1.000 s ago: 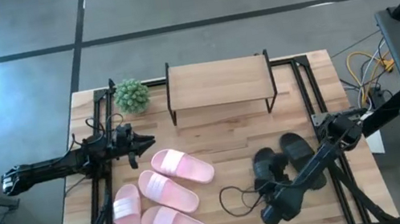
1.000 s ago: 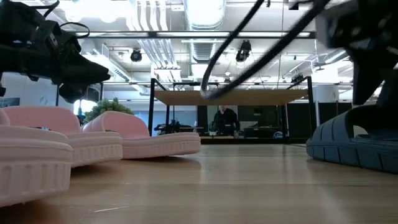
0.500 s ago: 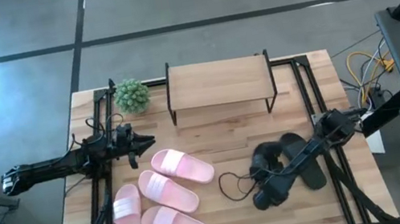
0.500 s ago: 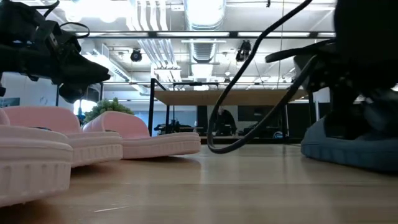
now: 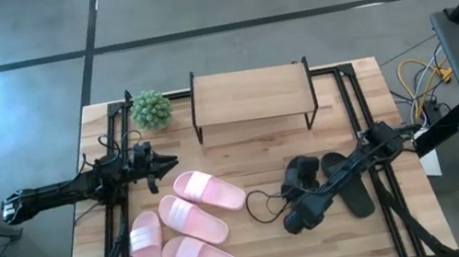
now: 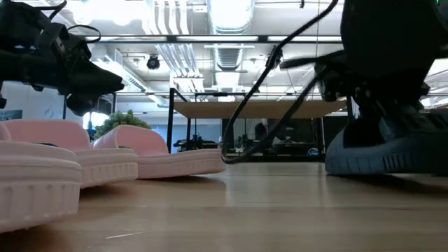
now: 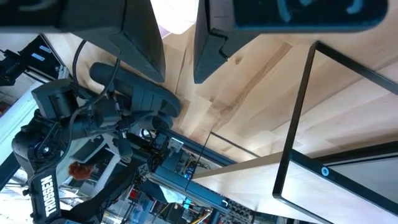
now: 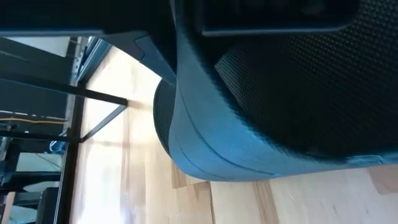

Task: Pick and place slides into the shelf
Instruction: Put the left black slipper on the shelf

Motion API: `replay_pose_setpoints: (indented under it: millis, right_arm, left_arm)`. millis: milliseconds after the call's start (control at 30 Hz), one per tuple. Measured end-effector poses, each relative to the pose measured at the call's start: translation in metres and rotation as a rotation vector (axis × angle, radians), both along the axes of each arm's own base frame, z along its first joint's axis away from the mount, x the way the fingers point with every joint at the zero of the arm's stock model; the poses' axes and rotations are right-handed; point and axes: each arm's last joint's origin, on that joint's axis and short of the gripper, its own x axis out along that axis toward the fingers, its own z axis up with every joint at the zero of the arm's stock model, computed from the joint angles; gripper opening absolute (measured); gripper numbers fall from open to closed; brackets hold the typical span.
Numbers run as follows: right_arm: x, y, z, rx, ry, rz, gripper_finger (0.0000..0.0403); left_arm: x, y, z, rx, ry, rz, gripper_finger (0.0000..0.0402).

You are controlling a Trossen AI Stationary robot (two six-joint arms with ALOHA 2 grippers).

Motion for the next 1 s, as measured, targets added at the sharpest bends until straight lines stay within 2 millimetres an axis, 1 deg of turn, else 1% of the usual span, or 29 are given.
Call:
replay_pose_setpoints:
  millis: [33, 100, 167, 267, 333, 400, 500, 600, 733, 867, 1000]
  right_arm:
    - [0.001, 0.001, 0.005, 0.009, -0.018, 0.001, 0.0012]
    - [0.005, 0.004, 0.020, 0.028, -0.078, 0.011, 0.0011]
    - [0.009, 0.006, 0.046, 0.038, -0.182, 0.033, 0.0011]
    - [0.013, 0.005, 0.093, 0.049, -0.357, 0.062, 0.0010]
    - [0.016, 0.000, 0.125, 0.042, -0.466, 0.086, 0.0010]
    - [0.019, -0.008, 0.153, 0.008, -0.536, 0.124, 0.0010]
    - [0.030, -0.025, 0.182, -0.069, -0.577, 0.181, 0.0010]
    - [0.050, -0.051, 0.197, -0.090, -0.570, 0.206, 0.0012]
    - [0.085, -0.096, 0.209, -0.142, -0.565, 0.204, 0.0012]
    - [0.117, -0.145, 0.216, -0.188, -0.535, 0.181, 0.0012]
    - [0.141, -0.195, 0.213, -0.203, -0.486, 0.135, 0.0012]
  left_arm:
    - [0.000, 0.000, 0.000, 0.000, 0.000, 0.000, 0.0070]
    - [0.000, 0.000, 0.000, 0.000, 0.000, 0.000, 0.0070]
    - [0.000, 0.000, 0.000, 0.000, 0.000, 0.000, 0.0070]
    - [0.000, 0.000, 0.000, 0.000, 0.000, 0.000, 0.0070]
    - [0.000, 0.000, 0.000, 0.000, 0.000, -0.001, 0.0070]
    - [0.000, 0.000, 0.000, 0.000, 0.000, 0.000, 0.0070]
    - [0.000, 0.000, 0.000, 0.000, 0.000, 0.000, 0.0070]
    - [0.000, 0.000, 0.000, 0.000, 0.000, -0.001, 0.0070]
    - [0.000, 0.000, 0.000, 0.000, 0.000, 0.000, 0.0070]
    - [0.000, 0.000, 0.000, 0.000, 0.000, -0.001, 0.0070]
    - [0.000, 0.000, 0.000, 0.000, 0.000, 0.000, 0.0070]
